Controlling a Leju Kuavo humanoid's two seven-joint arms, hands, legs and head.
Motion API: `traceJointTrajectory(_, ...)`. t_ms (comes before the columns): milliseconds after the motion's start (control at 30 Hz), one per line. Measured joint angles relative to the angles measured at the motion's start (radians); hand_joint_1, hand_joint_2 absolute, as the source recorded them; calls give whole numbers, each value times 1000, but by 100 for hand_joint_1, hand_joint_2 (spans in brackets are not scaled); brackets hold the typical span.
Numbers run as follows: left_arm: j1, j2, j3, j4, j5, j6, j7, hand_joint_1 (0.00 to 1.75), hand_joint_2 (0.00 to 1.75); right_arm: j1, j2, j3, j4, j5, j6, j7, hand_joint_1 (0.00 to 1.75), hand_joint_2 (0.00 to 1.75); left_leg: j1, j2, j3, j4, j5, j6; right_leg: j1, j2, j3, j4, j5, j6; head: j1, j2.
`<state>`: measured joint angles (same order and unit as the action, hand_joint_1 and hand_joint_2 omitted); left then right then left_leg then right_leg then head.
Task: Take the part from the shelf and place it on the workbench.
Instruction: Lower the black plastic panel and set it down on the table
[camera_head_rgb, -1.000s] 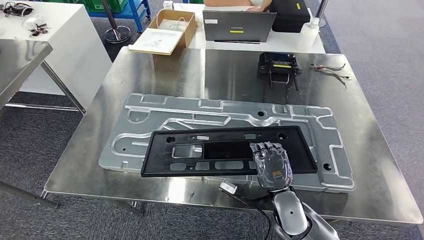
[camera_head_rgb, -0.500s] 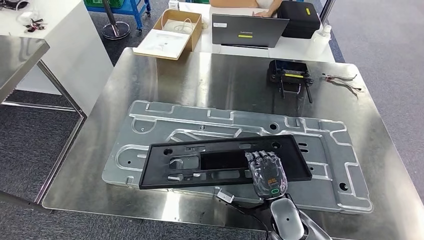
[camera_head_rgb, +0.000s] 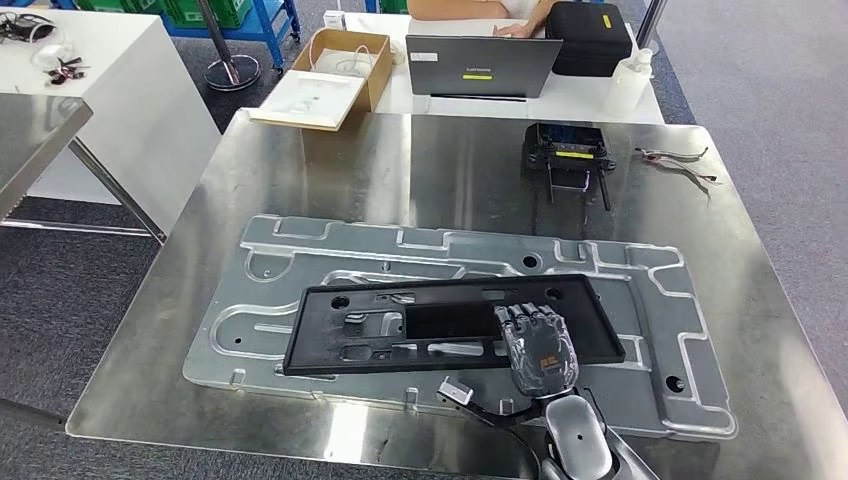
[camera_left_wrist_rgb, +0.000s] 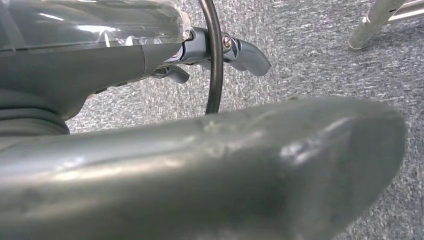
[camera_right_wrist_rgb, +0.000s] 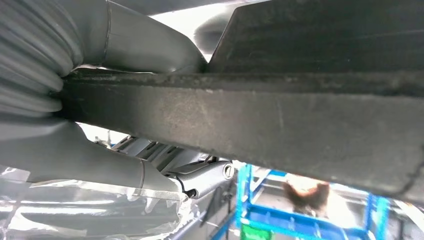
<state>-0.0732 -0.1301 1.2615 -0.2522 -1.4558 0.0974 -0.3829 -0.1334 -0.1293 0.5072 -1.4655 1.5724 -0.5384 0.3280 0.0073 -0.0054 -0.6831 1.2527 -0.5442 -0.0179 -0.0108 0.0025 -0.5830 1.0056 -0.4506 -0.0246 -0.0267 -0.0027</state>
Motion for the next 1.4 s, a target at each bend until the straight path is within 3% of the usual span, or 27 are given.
traceJointTrajectory(67,0,1,0,0,0,2,1,0,175,12,17,-52,10,0,-4,-28,0,175,0,0,65,-143,72,5,2,1,7,4,-7,6,0,0)
traceJointTrajectory(100,-1,1,0,0,0,1,3,0,175,16,25,-74,15,0,-8,-38,0,175,-1,-1,90,-198,91,9,4,2,7,6,-9,9,0,0)
traceJointTrajectory(133,-2,1,0,0,-1,0,6,0,131,18,32,-94,20,0,-13,-47,0,175,-3,-1,103,-228,97,14,5,3,7,8,-11,14,0,0)
traceJointTrajectory(233,-1,1,0,0,-3,-5,19,0,0,25,53,-141,34,0,-20,-62,0,175,-3,-1,108,-241,98,30,5,4,6,8,-12,29,0,0)
traceJointTrajectory(300,-2,0,0,0,-1,-7,18,0,0,27,61,-162,42,0,-22,-63,0,175,1,1,112,-250,104,43,3,3,-10,49,-42,38,0,0)
traceJointTrajectory(400,-2,0,2,0,5,-10,15,0,0,33,70,-181,52,0,-23,-64,0,175,2,2,111,-252,106,51,-1,2,-95,228,-132,47,0,0)
traceJointTrajectory(433,-2,1,4,0,8,-11,14,0,0,36,72,-186,54,0,-24,-66,0,175,1,2,111,-251,105,51,-2,2,-117,274,-144,48,0,0)
traceJointTrajectory(467,-1,1,5,0,9,-13,14,0,0,38,74,-192,56,0,-24,-69,0,175,1,2,112,-251,105,51,-3,2,-124,285,-137,49,0,0)
traceJointTrajectory(500,-1,1,6,0,11,-16,14,0,0,39,76,-196,57,0,-25,-71,0,175,1,2,114,-250,104,50,-3,1,-110,255,-111,47,0,0)
traceJointTrajectory(567,-1,0,7,0,11,-19,14,0,0,38,78,-202,57,0,-24,-76,0,175,0,1,120,-249,101,47,0,0,-41,119,-45,39,0,0)
traceJointTrajectory(633,-2,-1,8,0,11,-20,15,0,0,37,81,-205,57,0,-24,-77,0,175,-3,0,122,-247,97,39,5,-1,9,19,-14,31,0,0)
traceJointTrajectory(700,-1,-1,8,0,11,-22,16,0,0,37,84,-207,56,0,-24,-78,0,175,-4,0,124,-247,99,28,9,-1,17,3,-10,24,0,0)
traceJointTrajectory(767,-1,-1,8,0,11,-25,16,0,0,37,88,-209,56,0,-24,-80,0,175,-3,0,121,-236,88,18,4,-3,17,-2,0,15,0,0)
traceJointTrajectory(833,-1,-2,8,0,12,-28,14,0,0,39,95,-211,55,0,-25,-83,0,175,-1,0,95,-167,31,9,-1,-6,13,-9,8,4,0,0)
traceJointTrajectory(900,0,-3,9,0,13,-31,13,0,0,43,98,-215,55,0,-25,-90,0,175,3,0,48,-40,-45,0,0,-8,4,-8,14,-1,0,0)
traceJointTrajectory(933,1,-3,9,0,13,-33,12,0,0,46,100,-216,55,0,-25,-94,0,175,5,0,32,11,-66,-3,0,-9,-2,-7,17,-1,0,0)
traceJointTrajectory(967,3,-3,9,0,14,-35,11,0,0,50,100,-218,55,0,-26,-97,0,175,7,1,32,29,-69,-6,0,-9,-7,-6,21,0,0,0)
traceJointTrajectory(1000,3,-3,9,0,16,-37,10,0,0,54,101,-219,53,0,-28,-100,0,175,9,1,52,8,-54,-8,-1,-8,-12,-3,24,3,0,0)
traceJointTrajectory(1100,1,-4,9,0,21,-41,8,0,0,72,103,-220,42,0,-38,-107,0,175,14,-1,166,-187,15,-8,-2,-6,-28,11,33,15,0,0)
traceJointTrajectory(1133,0,-4,10,0,22,-41,7,0,0,78,104,-220,36,0,-40,-109,0,175,13,-3,186,-227,25,-4,-1,-6,-33,14,36,21,0,0)
traceJointTrajectory(1267,0,-5,12,0,25,-41,6,0,0,102,104,-220,25,0,-41,-113,0,175,6,-2,176,-243,50,29,-3,-2,-44,15,48,50,0,0)
traceJointTrajectory(1333,-2,-6,13,0,25,-41,6,0,0,110,104,-221,21,0,-41,-113,0,175,8,4,158,-248,72,45,-7,-2,-68,68,-12,59,0,0)
traceJointTrajectory(1400,-2,-6,14,0,25,-41,6,0,0,114,105,-221,20,0,-42,-113,0,175,6,8,133,-247,91,53,-8,-2,-109,188,-111,65,0,0)
